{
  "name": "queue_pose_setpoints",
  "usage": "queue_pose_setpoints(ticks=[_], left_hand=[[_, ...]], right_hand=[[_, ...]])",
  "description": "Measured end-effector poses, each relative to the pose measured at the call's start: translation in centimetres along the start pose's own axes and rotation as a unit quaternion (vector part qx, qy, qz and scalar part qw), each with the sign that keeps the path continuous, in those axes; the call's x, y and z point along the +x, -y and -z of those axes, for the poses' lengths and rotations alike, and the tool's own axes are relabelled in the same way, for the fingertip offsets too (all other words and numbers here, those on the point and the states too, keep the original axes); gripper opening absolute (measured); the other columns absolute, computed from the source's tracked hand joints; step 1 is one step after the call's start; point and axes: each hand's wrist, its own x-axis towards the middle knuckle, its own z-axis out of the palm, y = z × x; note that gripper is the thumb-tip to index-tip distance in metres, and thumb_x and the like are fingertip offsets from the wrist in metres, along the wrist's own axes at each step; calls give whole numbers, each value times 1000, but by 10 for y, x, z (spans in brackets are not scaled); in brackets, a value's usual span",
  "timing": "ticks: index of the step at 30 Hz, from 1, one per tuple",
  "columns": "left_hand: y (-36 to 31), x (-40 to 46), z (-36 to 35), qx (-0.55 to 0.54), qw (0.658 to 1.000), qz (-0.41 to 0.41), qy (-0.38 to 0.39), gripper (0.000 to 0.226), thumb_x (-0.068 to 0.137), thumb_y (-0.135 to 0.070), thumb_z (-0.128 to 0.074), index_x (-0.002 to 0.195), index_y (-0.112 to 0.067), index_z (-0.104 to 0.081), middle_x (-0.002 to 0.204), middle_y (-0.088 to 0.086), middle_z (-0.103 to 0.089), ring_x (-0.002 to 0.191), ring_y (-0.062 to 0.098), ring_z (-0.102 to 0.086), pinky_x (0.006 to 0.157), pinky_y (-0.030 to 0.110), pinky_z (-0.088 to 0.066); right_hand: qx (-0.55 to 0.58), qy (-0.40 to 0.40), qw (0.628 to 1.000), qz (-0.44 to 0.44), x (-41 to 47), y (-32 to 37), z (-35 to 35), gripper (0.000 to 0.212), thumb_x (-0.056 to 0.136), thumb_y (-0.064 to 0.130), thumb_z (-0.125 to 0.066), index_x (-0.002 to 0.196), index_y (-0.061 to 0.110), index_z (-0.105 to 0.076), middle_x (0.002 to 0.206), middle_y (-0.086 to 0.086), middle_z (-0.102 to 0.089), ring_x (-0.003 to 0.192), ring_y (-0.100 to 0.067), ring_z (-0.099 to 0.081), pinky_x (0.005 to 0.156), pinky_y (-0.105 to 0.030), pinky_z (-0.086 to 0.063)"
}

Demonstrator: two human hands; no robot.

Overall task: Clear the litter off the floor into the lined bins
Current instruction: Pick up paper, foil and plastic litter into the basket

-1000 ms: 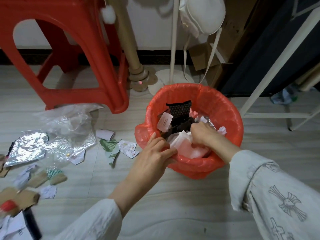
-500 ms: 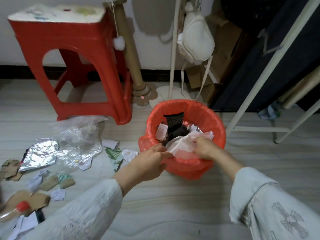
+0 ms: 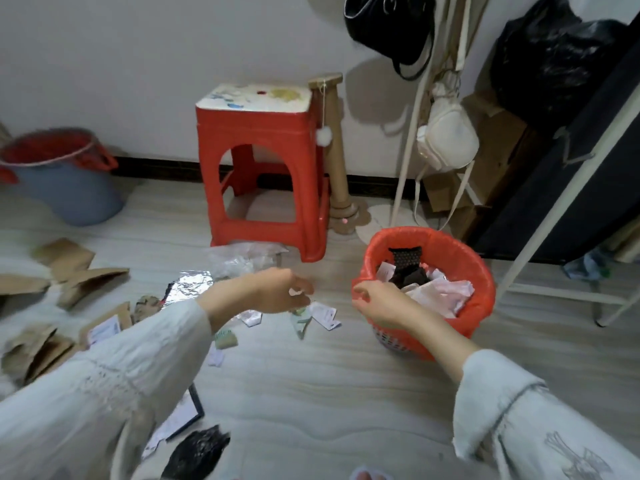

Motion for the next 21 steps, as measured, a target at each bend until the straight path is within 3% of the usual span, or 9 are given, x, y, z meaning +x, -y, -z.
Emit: queue_pose_setpoints(ticks=[2, 5, 9, 15, 18, 21], left_hand=[[21, -8, -12, -16, 1000, 16, 7, 34, 95, -30, -49, 127, -21, -56, 130, 2, -57, 116, 22, -54, 96, 26, -41], [61, -8, -45, -40, 997, 50, 30, 36, 96, -32, -48, 130, -22, -52, 133, 1, -55, 117, 18, -53, 96, 25, -39], [118, 10, -107, -71, 991, 99, 59, 40, 96, -34, -46, 134, -24, -46, 138, 2, -49, 123, 19, -48, 97, 24, -35], [186, 47, -199, -73, 981, 176, 30, 53, 95, -33, -46, 144, -22, -29, 156, 10, -8, 144, 27, -8, 115, 41, -20], [206, 64, -222, -47, 980, 192, 28, 59, 95, -33, -44, 148, -23, -18, 158, 10, 4, 145, 31, 1, 117, 42, -13], [223, 85, -234, -22, 978, 207, 26, 63, 96, -31, -43, 149, -25, -9, 157, 10, 13, 144, 34, 8, 117, 44, -8]], right_hand=[[3, 20, 1000, 10, 7, 16, -15, 40, 94, 27, -44, 128, 8, -52, 131, -16, -55, 122, -31, -49, 99, -34, -40], [-7, 72, 997, 11, 29, 26, -44, 39, 93, 27, -43, 128, 11, -49, 130, -14, -55, 118, -31, -51, 89, -32, -43], [-59, 136, 989, 11, 79, 26, -82, 42, 95, 27, -45, 134, 13, -40, 140, -10, -47, 126, -30, -44, 102, -37, -39], [-63, 143, 987, -41, 179, 14, -155, 47, 97, 27, -43, 139, 7, -35, 146, -14, -38, 133, -31, -36, 103, -32, -32], [-55, 121, 987, -85, 214, 5, -194, 60, 92, 40, -47, 142, 13, -27, 150, -14, -27, 137, -35, -24, 109, -46, -29], [-102, 93, 988, -76, 240, 0, -218, 74, 87, 55, -49, 147, 27, -15, 157, -6, -3, 144, -34, 3, 106, -64, -18]])
